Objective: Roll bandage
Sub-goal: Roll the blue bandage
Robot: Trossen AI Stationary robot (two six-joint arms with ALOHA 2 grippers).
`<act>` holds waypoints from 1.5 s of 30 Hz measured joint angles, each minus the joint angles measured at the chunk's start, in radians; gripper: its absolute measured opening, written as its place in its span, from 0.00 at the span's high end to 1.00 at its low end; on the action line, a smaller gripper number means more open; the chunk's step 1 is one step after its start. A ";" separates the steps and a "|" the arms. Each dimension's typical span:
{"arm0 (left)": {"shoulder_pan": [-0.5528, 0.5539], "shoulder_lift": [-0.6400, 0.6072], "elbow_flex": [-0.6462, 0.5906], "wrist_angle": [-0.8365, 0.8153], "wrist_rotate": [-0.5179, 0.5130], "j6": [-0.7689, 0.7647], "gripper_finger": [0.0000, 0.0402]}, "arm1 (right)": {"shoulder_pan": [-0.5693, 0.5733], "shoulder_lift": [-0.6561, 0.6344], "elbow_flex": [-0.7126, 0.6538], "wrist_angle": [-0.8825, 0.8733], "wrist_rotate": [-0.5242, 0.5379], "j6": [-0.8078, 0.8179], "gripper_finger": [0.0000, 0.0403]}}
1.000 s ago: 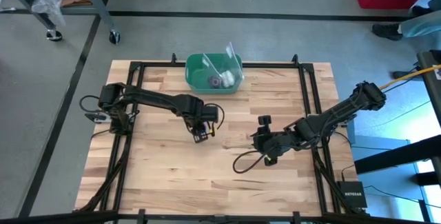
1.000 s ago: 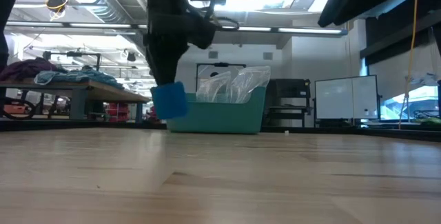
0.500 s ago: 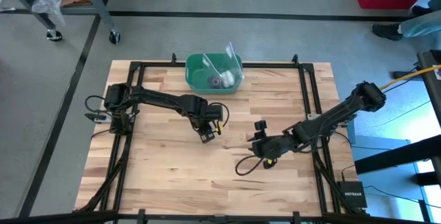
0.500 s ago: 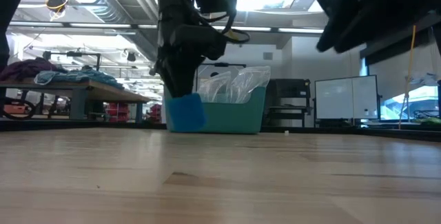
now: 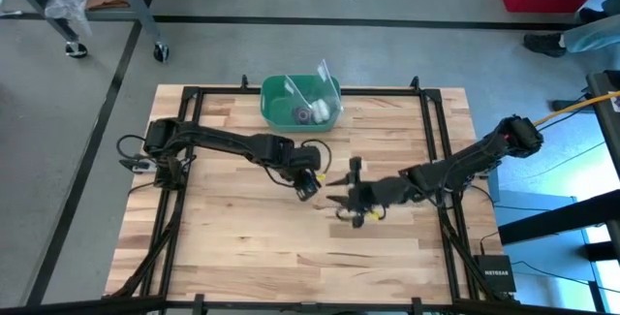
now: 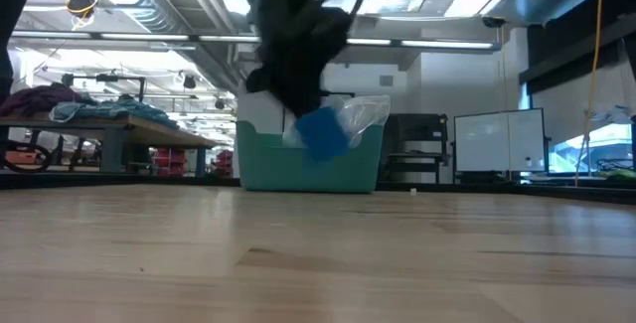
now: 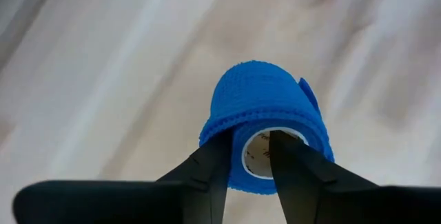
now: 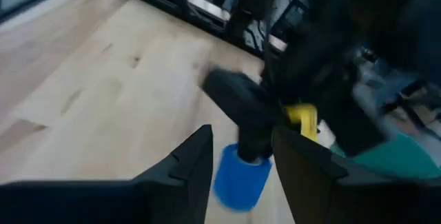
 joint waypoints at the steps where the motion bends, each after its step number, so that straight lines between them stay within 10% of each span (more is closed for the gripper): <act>1: -0.012 -0.006 0.007 0.036 0.000 0.000 0.77 | -0.020 0.000 0.000 -0.010 -0.023 0.010 0.62; 13: -0.078 -0.013 0.034 0.207 -0.045 -0.098 0.78 | -0.108 0.029 -0.001 -0.085 -0.215 0.063 0.62; 45: -0.104 -0.012 0.031 0.290 -0.162 -0.292 0.78 | -0.108 0.034 0.000 -0.087 -0.203 0.077 0.62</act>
